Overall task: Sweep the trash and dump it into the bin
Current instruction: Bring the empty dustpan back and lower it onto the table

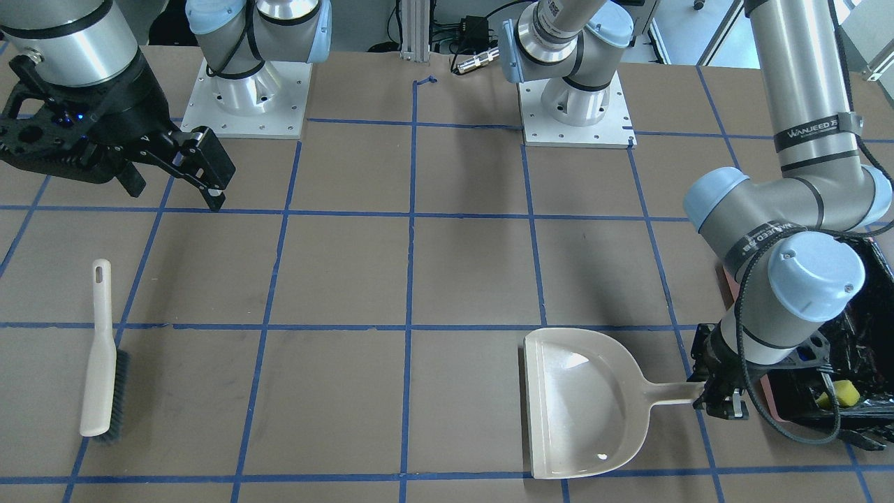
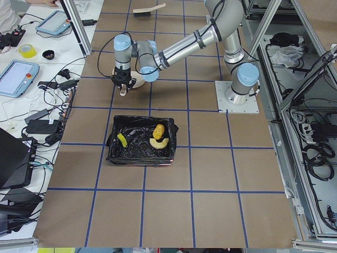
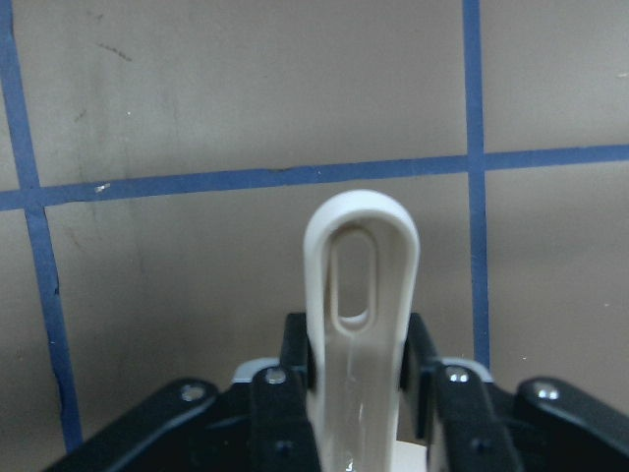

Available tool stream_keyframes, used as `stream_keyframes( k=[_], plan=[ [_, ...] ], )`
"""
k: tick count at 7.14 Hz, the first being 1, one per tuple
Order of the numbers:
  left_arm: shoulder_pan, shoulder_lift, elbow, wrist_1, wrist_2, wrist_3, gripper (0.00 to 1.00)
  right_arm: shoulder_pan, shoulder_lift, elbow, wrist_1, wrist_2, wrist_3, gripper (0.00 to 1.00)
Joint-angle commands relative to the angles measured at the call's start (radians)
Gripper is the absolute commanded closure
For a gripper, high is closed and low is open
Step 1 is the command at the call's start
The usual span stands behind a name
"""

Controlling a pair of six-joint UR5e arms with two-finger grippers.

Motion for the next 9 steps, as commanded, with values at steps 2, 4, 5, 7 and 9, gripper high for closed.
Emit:
stream_keyframes(
  k=[2,4,5,7,9],
  plan=[
    [-0.004,-0.023,0.005,0.001,-0.024,-0.023,1.0,0.0,-0.002,0.0,0.001,0.002,-0.004,0.0],
    [-0.02,-0.028,0.003,0.001,-0.027,-0.024,1.0,0.0,-0.001,0.0,-0.001,0.005,-0.004,0.0],
    [-0.02,-0.033,-0.004,0.001,-0.064,-0.023,1.0,0.0,0.0,0.0,-0.002,0.007,-0.004,0.0],
    [-0.02,-0.039,-0.008,0.007,-0.069,0.0,0.75,0.0,0.003,0.0,-0.007,0.005,-0.004,0.0],
    [-0.018,-0.045,0.006,0.005,-0.064,0.042,0.68,0.0,0.006,0.0,-0.007,0.002,-0.004,0.0]
  ],
)
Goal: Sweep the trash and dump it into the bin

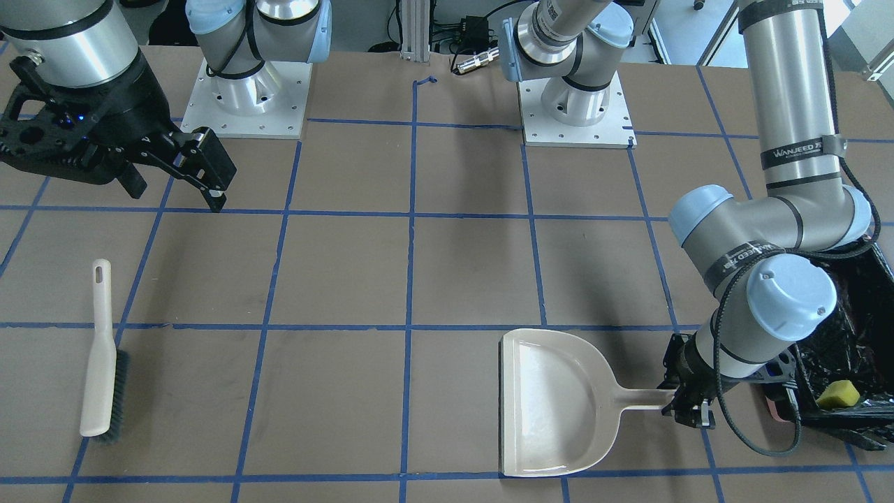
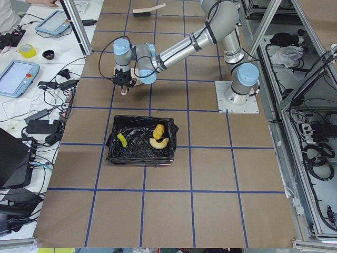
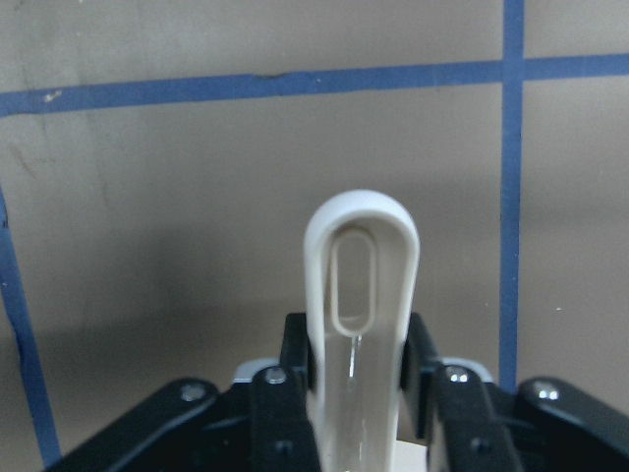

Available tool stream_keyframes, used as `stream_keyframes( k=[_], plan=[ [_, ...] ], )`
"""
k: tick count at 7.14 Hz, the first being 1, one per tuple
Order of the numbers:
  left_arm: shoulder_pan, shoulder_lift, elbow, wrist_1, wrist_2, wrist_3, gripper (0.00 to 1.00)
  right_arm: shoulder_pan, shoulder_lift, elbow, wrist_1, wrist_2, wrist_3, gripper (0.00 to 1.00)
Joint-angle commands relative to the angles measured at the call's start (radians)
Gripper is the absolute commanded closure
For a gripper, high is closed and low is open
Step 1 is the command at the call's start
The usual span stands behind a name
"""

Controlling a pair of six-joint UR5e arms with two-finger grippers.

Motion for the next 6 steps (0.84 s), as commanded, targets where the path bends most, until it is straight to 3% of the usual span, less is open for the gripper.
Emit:
stream_keyframes(
  k=[1,3,5,6],
  plan=[
    [0.001,-0.001,0.006,0.003,0.004,0.024,0.62,0.0,0.002,0.0,-0.001,-0.001,-0.002,0.0],
    [0.001,-0.001,0.014,0.003,0.008,0.014,0.54,0.0,0.004,0.0,-0.001,-0.003,-0.002,0.0],
    [0.001,0.009,0.014,0.003,0.103,0.018,0.26,0.0,0.002,0.0,-0.001,-0.004,-0.003,0.0],
    [-0.007,0.046,0.015,0.003,0.094,0.027,0.26,0.0,0.004,0.0,-0.001,-0.004,-0.011,0.0]
  ],
)
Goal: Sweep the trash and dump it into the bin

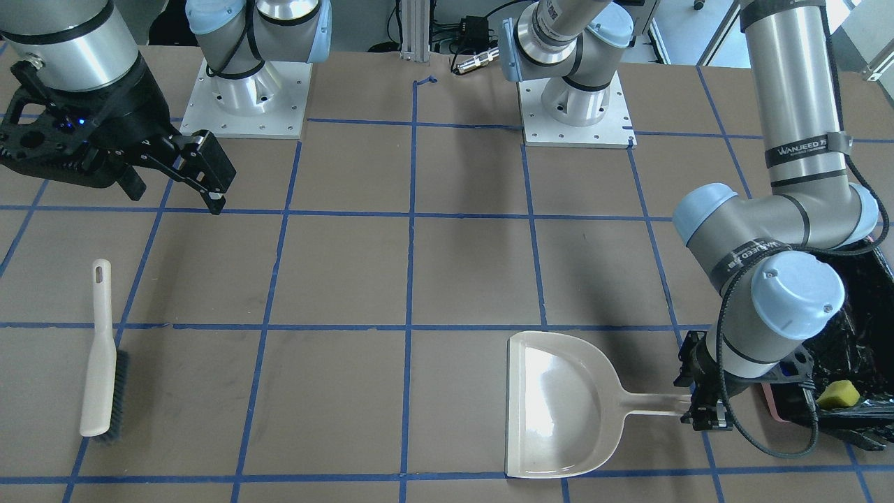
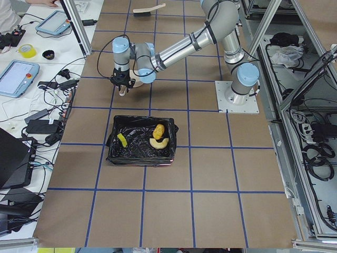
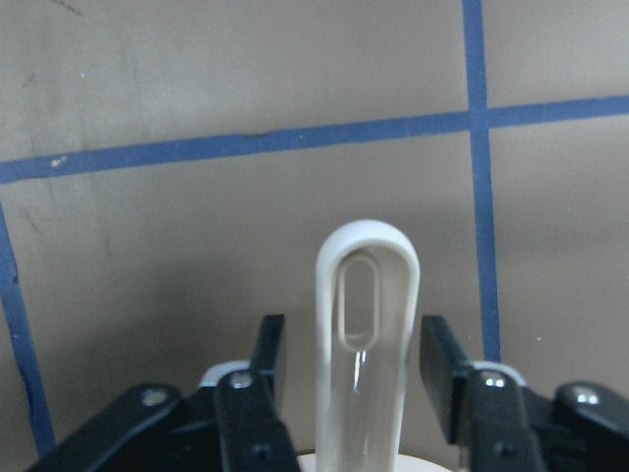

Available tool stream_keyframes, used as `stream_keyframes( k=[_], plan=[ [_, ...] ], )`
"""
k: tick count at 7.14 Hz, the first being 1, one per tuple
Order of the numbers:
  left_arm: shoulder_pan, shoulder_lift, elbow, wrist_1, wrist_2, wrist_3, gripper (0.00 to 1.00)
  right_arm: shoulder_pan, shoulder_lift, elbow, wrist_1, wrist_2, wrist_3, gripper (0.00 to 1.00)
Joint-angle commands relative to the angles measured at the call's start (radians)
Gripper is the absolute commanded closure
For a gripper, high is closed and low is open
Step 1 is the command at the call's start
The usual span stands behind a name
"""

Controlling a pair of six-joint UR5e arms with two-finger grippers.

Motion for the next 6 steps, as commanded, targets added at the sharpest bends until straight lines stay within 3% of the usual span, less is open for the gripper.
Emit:
stream_keyframes(
  k=[1,2,3,4,6],
  plan=[
    [-0.03,0.078,0.006,0.0,0.014,0.101,0.23,0.0,0.001,0.0,0.0,-0.001,-0.005,0.0],
    [-0.043,0.137,0.013,-0.014,-0.024,0.427,0.0,0.0,-0.007,0.0,0.0,0.001,-0.006,0.0],
    [-0.038,0.181,0.018,-0.006,-0.031,0.827,0.0,0.0,-0.008,0.0,0.0,0.007,-0.006,0.0],
    [-0.047,0.223,0.02,-0.018,-0.025,0.995,0.0,0.0,-0.016,0.0,0.002,0.003,-0.006,0.0],
    [-0.058,0.303,0.023,-0.264,-0.058,1.132,0.0,-0.002,-0.022,0.002,-0.002,-0.001,-0.028,0.0]
  ],
)
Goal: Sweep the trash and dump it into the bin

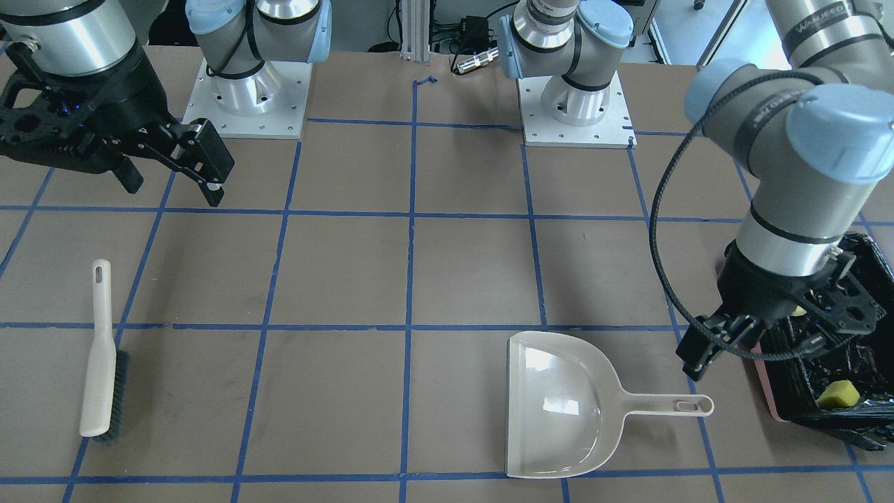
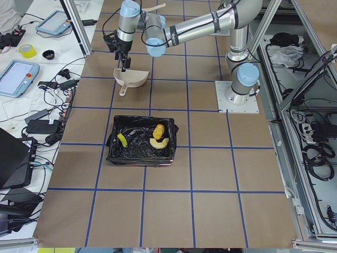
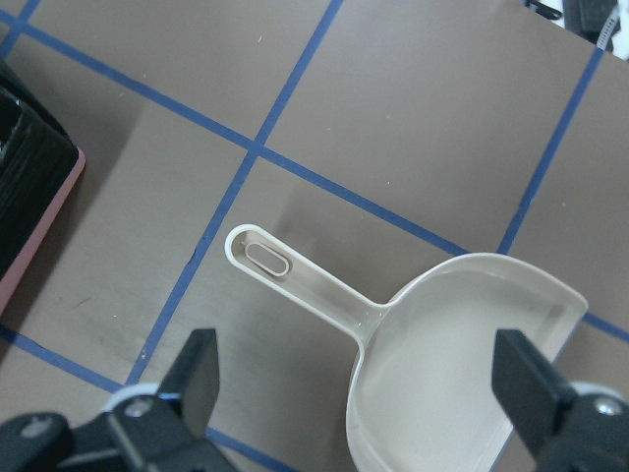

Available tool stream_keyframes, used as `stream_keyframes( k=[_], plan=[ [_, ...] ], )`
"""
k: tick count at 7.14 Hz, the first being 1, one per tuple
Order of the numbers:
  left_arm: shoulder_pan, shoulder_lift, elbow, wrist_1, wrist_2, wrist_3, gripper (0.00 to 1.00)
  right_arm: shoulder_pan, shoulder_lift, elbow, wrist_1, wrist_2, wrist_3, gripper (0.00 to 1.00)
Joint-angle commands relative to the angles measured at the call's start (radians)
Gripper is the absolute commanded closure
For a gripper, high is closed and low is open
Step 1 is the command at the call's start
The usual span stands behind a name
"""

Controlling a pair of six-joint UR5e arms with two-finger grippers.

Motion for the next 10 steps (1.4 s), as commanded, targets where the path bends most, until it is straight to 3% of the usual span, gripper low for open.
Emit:
stream_keyframes(
  k=[1,3,5,10],
  plan=[
    [-0.009,0.083,0.005,-0.215,-0.015,0.222,0.0,-0.001,-0.011,0.0,-0.005,-0.002,-0.018,0.0],
    [-0.064,0.172,-0.015,-0.264,-0.017,0.281,0.0,-0.001,-0.034,0.001,-0.008,-0.005,-0.018,0.0],
    [-0.096,0.192,-0.059,-0.279,-0.014,0.277,0.0,0.0,-0.049,0.001,-0.008,-0.002,-0.018,0.0],
    [-0.141,0.278,-0.036,-0.431,-0.049,0.287,0.0,0.0,-0.058,0.003,-0.009,-0.004,-0.018,0.0]
  ],
)
